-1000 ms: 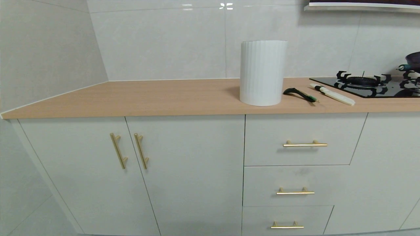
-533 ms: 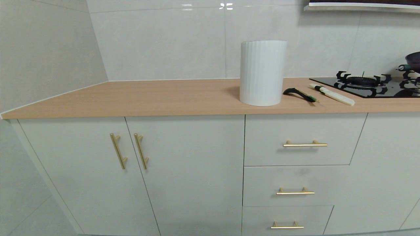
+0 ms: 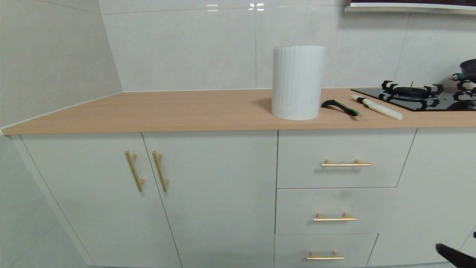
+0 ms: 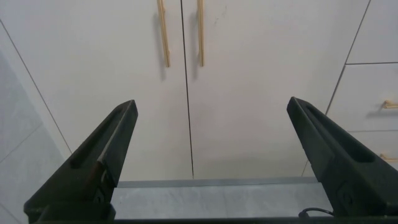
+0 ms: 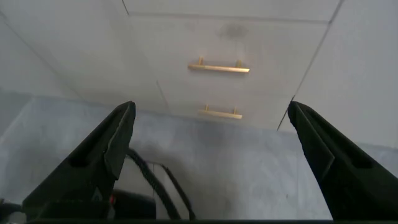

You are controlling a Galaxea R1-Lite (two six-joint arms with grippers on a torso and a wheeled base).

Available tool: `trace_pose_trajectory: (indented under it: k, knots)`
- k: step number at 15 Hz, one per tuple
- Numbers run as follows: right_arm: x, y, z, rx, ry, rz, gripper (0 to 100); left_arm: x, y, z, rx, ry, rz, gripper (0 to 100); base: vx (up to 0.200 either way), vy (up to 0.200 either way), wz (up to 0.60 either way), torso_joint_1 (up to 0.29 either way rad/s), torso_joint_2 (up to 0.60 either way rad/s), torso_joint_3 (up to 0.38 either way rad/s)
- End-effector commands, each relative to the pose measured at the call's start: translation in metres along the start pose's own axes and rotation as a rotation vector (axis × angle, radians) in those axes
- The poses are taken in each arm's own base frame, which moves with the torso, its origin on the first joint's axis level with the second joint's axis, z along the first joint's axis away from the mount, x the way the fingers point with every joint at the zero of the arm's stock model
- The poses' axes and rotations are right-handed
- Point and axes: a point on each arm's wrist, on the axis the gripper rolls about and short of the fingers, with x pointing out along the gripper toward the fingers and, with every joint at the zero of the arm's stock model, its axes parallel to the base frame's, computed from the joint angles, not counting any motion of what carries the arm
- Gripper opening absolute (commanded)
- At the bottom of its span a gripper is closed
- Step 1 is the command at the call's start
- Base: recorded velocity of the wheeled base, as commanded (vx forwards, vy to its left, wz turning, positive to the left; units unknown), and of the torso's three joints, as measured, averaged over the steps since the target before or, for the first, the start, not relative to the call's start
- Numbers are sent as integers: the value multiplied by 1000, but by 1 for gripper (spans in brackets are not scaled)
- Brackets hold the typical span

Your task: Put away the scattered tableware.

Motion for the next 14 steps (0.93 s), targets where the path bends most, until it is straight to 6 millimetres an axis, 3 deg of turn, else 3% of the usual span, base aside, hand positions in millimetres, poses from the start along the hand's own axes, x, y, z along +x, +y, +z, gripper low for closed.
trace_pose_trajectory:
  k: [1,6,10,14]
  knots:
    - [119,-14,19,35,281,18,100,0,0,0,0,0,-1,100,0,0,0,0,0,0]
    - [220,-27,-2,32,319,10,100,0,0,0,0,0,1,100,0,0,0,0,0,0]
    - [275,-35,-25,18,337,-46,100,0,0,0,0,0,1,100,0,0,0,0,0,0]
    - [310,-36,-48,-16,319,-95,100,0,0,0,0,0,1,100,0,0,0,0,0,0]
